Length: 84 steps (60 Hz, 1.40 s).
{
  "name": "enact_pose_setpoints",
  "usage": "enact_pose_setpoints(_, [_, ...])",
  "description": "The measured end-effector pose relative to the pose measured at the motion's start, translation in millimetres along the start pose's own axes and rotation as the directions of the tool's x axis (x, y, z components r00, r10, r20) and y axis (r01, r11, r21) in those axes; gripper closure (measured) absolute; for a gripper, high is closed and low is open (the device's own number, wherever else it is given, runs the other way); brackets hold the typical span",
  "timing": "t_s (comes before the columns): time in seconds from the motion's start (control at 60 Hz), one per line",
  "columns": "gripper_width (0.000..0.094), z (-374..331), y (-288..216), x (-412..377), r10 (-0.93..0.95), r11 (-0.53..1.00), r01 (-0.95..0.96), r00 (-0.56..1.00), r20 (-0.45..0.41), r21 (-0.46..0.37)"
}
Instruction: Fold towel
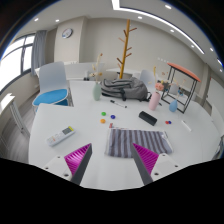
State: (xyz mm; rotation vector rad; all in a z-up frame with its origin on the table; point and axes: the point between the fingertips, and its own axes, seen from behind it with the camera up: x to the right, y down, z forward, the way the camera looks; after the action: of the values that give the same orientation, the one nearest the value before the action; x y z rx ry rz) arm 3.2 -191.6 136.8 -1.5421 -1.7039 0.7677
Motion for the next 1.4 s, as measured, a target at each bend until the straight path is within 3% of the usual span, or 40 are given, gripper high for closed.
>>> enact_pose_setpoints(0.233, [0.0083, 83, 12, -11, -0.052, 0.998, 0.051, 0.998, -0.024, -0.021])
enact_pose_setpoints(0.583, [0.0095, 204, 35, -9, 0.025, 0.997, -0.026, 0.999, -0.02, -0.072])
enact_pose_setpoints(0.717, [0.0191, 217, 42, -7, 0.083, 0.993, -0.083, 0.997, -0.002, -0.084])
enact_pose_setpoints(0.767, [0.0273, 216, 42, -8, 0.072, 0.994, -0.07, 0.997, 0.016, -0.083])
enact_pose_setpoints(0.817, [0.0497, 215, 43, -10, 0.056, 0.995, -0.053, 0.998, 0.032, -0.088])
enact_pose_setpoints(0.867, [0.0911, 213, 43, 5, 0.045, 0.995, -0.047, 0.999, -0.026, -0.089])
enact_pose_setpoints(0.917, [0.0907, 211, 50, 15, 0.04, 0.993, -0.049, 0.996, -0.084, -0.107])
enact_pose_setpoints(0.983, [0.0909, 203, 51, 8, 0.039, 0.991, -0.047, 0.997, -0.067, -0.128])
enact_pose_setpoints(1.05, [0.0915, 191, 47, -9, 0.089, 0.985, -0.088, 0.996, 0.002, -0.148])
enact_pose_setpoints(1.233, [0.0915, 133, -21, 17, 0.11, 0.993, -0.107, 0.992, 0.061, -0.045])
enact_pose_setpoints(1.4, [0.0914, 117, -54, 113, 0.154, 0.988, -0.154, 0.988, -0.011, -0.009])
